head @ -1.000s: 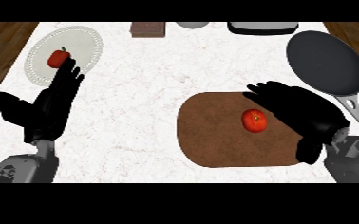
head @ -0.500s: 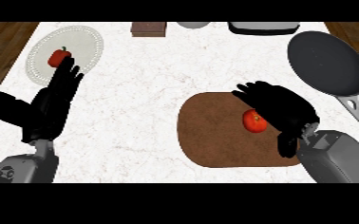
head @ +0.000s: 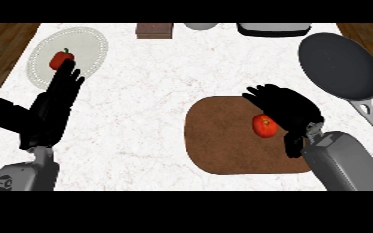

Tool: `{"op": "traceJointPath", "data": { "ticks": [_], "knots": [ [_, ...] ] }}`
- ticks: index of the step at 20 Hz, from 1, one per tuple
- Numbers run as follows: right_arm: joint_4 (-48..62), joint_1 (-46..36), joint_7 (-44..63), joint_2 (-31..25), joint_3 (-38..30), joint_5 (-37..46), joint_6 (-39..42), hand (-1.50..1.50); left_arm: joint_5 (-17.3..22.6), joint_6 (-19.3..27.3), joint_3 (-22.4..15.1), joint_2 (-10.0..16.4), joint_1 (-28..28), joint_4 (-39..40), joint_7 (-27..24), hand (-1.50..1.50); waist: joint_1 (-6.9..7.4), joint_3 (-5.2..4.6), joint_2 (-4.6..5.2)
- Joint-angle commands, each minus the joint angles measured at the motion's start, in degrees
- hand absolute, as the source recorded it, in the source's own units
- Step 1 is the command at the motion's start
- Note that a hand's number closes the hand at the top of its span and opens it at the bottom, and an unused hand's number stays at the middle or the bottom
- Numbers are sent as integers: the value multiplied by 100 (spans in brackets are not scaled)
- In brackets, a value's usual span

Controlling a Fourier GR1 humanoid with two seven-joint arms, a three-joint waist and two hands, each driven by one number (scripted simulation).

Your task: Pick the tomato from the cutting board and place it in the pan

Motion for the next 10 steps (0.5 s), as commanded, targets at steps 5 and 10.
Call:
{"op": "traceJointPath", "data": {
  "ticks": [5, 10],
  "knots": [
    [1127, 83, -762, 116, 16, 596, -945, -150, -102, -202, 152, -170, -207, 496, -253, 0, -11, 0, 7],
    [1735, -298, -832, 518, -303, 651, -979, -150, -152, -93, 220, -185, -322, 94, 234, 0, 4, 1, 2]
  ]
}}
